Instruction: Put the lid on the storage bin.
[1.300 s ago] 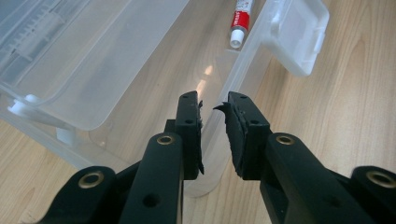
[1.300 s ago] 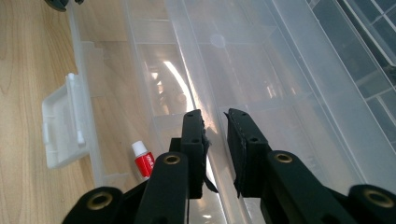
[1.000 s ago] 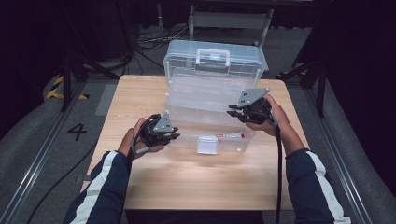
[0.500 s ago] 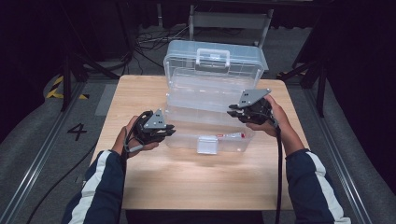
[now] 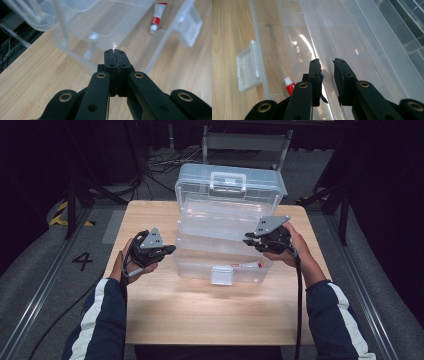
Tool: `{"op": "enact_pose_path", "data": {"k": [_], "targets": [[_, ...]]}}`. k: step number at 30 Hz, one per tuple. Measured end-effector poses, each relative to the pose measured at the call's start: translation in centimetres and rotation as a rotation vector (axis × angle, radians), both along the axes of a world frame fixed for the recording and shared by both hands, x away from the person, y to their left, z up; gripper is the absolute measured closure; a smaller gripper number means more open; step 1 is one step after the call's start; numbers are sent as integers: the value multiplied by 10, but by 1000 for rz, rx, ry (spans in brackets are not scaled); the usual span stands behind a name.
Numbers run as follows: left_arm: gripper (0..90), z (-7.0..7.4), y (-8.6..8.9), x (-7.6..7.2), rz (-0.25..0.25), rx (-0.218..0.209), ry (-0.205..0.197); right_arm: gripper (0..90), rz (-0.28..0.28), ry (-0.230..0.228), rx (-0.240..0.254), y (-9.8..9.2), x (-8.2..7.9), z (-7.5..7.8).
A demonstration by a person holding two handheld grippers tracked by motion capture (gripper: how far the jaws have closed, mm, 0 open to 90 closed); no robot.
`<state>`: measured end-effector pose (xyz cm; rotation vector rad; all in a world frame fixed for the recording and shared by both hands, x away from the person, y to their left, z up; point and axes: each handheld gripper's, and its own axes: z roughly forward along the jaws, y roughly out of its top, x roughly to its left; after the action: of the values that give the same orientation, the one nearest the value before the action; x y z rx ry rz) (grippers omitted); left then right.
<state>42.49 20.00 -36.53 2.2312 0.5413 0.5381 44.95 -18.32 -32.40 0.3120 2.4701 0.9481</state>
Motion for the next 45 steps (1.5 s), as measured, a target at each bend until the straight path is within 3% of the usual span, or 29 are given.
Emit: {"op": "enact_pose_path", "data": {"k": [3, 8, 18, 34, 45], "targets": [[899, 1, 4, 5, 22, -12, -1, 767, -1, 0, 1, 0, 0, 0], [900, 10, 10, 19, 69, -89, -8, 767, 0, -1, 0, 0, -1, -1], [900, 22, 6, 37, 105, -129, -23, 767, 4, 0, -1, -1, -3, -2], [900, 52, -4, 57, 102, -267, -53, 766, 6, -3, -3, 0, -5, -4], [900, 58, -10, 61, 106, -298, -65, 760, 10, -7, -8, 0, -9, -7]]}}
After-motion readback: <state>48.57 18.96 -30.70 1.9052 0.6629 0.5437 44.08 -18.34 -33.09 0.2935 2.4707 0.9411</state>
